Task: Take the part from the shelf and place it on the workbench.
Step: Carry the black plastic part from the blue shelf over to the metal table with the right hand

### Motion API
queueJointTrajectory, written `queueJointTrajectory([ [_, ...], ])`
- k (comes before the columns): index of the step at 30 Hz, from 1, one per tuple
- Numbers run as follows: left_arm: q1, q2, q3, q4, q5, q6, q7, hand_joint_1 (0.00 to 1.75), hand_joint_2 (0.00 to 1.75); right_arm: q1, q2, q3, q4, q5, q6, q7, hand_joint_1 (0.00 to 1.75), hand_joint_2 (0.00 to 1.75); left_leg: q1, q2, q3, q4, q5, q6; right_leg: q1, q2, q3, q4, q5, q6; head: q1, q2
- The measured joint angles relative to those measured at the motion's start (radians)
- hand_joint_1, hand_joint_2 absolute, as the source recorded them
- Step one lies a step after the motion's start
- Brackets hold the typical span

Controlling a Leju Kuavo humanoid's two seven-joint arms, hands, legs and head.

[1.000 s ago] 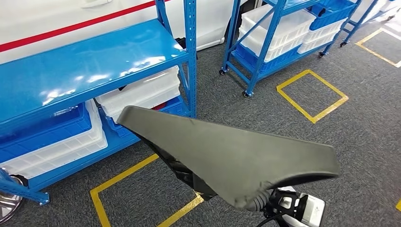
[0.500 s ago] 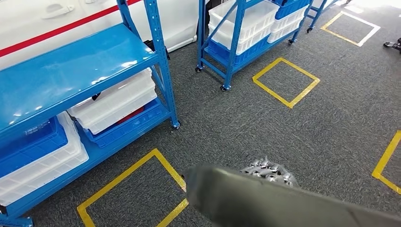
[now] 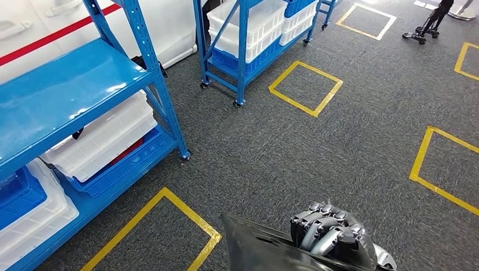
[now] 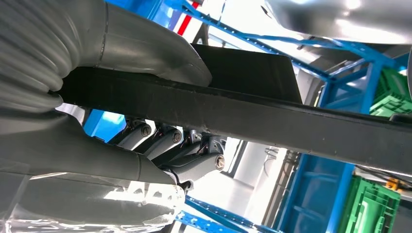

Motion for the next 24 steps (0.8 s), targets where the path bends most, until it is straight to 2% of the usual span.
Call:
queueJointTrajectory([
  [1,-0.001,-0.001,0.0,0.0,-0.001,0.0,-0.008,0.0,1.75,0.003,0.0,-0.001,-0.002,0.002,0.0,0.0,1.61,1.75,0.002,0.012,0.001,-0.005,0.004,0.007,0.001,-0.024,-0.011,0.023,-0.016,0.004,0.001,0.0],
  [3,0.0,-0.001,0.0,0.0,-0.001,-0.009,-0.016,0.0,1.75,0.008,0.001,-0.001,-0.004,0.006,0.0,0.0,1.61,1.75,0.001,0.036,0.002,-0.01,0.007,0.014,0.001,-0.079,-0.061,0.127,-0.076,0.011,0.004,0.0],
  [4,0.001,0.0,0.0,0.0,0.001,-0.019,-0.016,0.0,1.75,0.012,0.002,-0.001,-0.004,0.009,0.0,0.0,1.61,1.75,0.0,0.05,0.001,-0.009,0.006,0.016,-0.002,-0.092,-0.095,0.195,-0.107,0.015,0.004,0.0],
  [5,0.003,0.0,0.0,0.0,0.004,-0.033,-0.015,0.0,1.75,0.019,0.003,-0.001,-0.004,0.012,0.001,0.0,1.61,1.75,-0.001,0.063,0.001,-0.009,0.006,0.016,-0.005,-0.099,-0.122,0.251,-0.127,0.018,0.004,0.0],
  [6,0.003,0.001,0.0,0.0,0.007,-0.047,-0.013,0.0,1.75,0.026,0.005,0.0,-0.004,0.017,0.001,0.0,1.61,1.75,-0.002,0.075,0.001,-0.009,0.004,0.016,-0.008,-0.102,-0.135,0.28,-0.131,0.02,0.004,0.0],
  [7,0.003,0.001,0.001,0.0,0.011,-0.06,-0.011,0.0,1.75,0.033,0.006,0.003,-0.004,0.022,0.001,0.0,1.61,1.75,-0.002,0.086,0.002,-0.009,0.003,0.015,-0.01,-0.104,-0.128,0.268,-0.115,0.021,0.004,0.0],
  [8,0.003,0.001,0.001,0.0,0.015,-0.072,-0.009,0.0,1.75,0.038,0.006,0.008,-0.004,0.028,0.0,0.0,1.61,1.75,-0.002,0.096,0.003,-0.009,0.001,0.013,-0.012,-0.108,-0.101,0.221,-0.086,0.021,0.004,0.0],
  [10,0.003,0.001,0.002,0.0,0.019,-0.091,-0.011,0.0,1.75,0.041,0.007,0.022,-0.003,0.039,-0.003,0.0,1.61,1.75,-0.004,0.114,0.009,-0.008,-0.004,0.004,-0.008,-0.141,-0.021,0.078,-0.031,0.016,0.004,0.0],
  [11,0.003,0.001,0.002,0.0,0.02,-0.098,-0.013,0.0,1.75,0.039,0.008,0.031,-0.001,0.043,-0.007,0.0,1.61,1.75,-0.006,0.121,0.011,-0.008,-0.007,-0.001,-0.004,-0.155,0.007,0.026,-0.017,0.01,0.004,0.0],
  [12,0.003,0.001,0.002,0.0,0.02,-0.103,-0.016,0.0,1.75,0.034,0.008,0.042,0.004,0.046,-0.011,0.0,1.61,1.75,-0.008,0.129,0.013,-0.007,-0.01,-0.007,0.001,-0.165,0.022,-0.002,-0.014,0.005,0.003,0.0],
  [13,0.002,0.001,0.002,0.0,0.019,-0.108,-0.018,0.0,1.75,0.023,0.008,0.053,0.013,0.046,-0.015,0.0,1.61,1.75,-0.01,0.137,0.015,-0.008,-0.012,-0.014,0.005,-0.161,0.022,-0.009,-0.018,0.0,0.003,0.0],
  [14,0.0,0.001,0.002,0.0,0.019,-0.112,-0.02,0.0,1.75,0.007,0.008,0.064,0.026,0.042,-0.018,0.0,1.61,1.75,-0.009,0.147,0.018,-0.009,-0.013,-0.02,0.006,-0.148,0.02,-0.01,-0.016,-0.006,0.003,0.0],
  [15,-0.004,0.002,0.002,0.0,0.018,-0.116,-0.021,0.0,1.75,-0.013,0.008,0.074,0.042,0.036,-0.018,0.0,1.61,1.75,-0.007,0.144,0.02,-0.006,-0.017,-0.026,0.005,-0.138,0.02,-0.013,-0.013,-0.011,0.002,0.0],
  [17,-0.01,0.003,0.002,0.0,0.016,-0.123,-0.023,0.0,1.75,-0.054,0.008,0.089,0.075,0.021,-0.013,0.0,1.61,1.75,-0.003,0.104,0.004,0.036,-0.049,-0.035,0.001,-0.12,0.022,-0.021,-0.007,-0.024,0.001,0.0],
  [18,-0.012,0.003,0.002,0.0,0.015,-0.125,-0.023,0.0,1.75,-0.07,0.008,0.095,0.09,0.017,-0.009,0.001,1.61,1.75,-0.001,0.074,-0.02,0.089,-0.08,-0.037,0.0,-0.113,0.023,-0.022,-0.005,-0.029,0.001,0.0],
  [19,-0.01,0.003,0.002,0.0,0.015,-0.126,-0.023,0.0,1.75,-0.082,0.009,0.101,0.104,0.014,-0.005,0.003,1.61,1.75,-0.001,0.055,-0.053,0.159,-0.115,-0.037,0.001,-0.104,0.022,-0.022,-0.005,-0.033,0.0,0.0],
  [20,-0.008,0.003,0.002,0.0,0.015,-0.127,-0.023,0.0,1.75,-0.09,0.01,0.106,0.117,0.013,0.0,0.006,1.61,1.75,-0.002,0.047,-0.088,0.228,-0.143,-0.038,0.002,-0.095,0.021,-0.022,-0.004,-0.035,0.0,0.0],
  [21,-0.005,0.003,0.002,0.0,0.017,-0.125,-0.023,0.0,1.75,-0.096,0.01,0.112,0.131,0.012,0.006,0.008,1.61,1.75,-0.002,0.043,-0.115,0.278,-0.154,-0.037,0.004,-0.083,0.021,-0.02,-0.004,-0.036,0.0,0.0],
  [22,-0.002,0.003,0.002,0.0,0.018,-0.124,-0.024,0.0,1.75,-0.1,0.01,0.117,0.146,0.012,0.012,0.011,1.61,1.75,-0.002,0.042,-0.125,0.291,-0.144,-0.036,0.005,-0.07,0.021,-0.019,-0.005,-0.036,0.0,0.0],
  [23,0.0,0.003,0.002,0.0,0.02,-0.123,-0.025,0.0,1.75,-0.104,0.01,0.122,0.16,0.012,0.018,0.011,1.61,1.75,-0.002,0.039,-0.115,0.258,-0.113,-0.034,0.006,-0.057,0.022,-0.017,-0.005,-0.036,0.0,0.0],
  [24,0.001,0.003,0.003,0.0,0.022,-0.122,-0.026,0.0,1.75,-0.11,0.01,0.125,0.174,0.011,0.024,0.011,1.61,1.75,-0.002,0.029,-0.09,0.193,-0.07,-0.031,0.005,-0.045,0.023,-0.016,-0.006,-0.035,0.0,0.0],
])
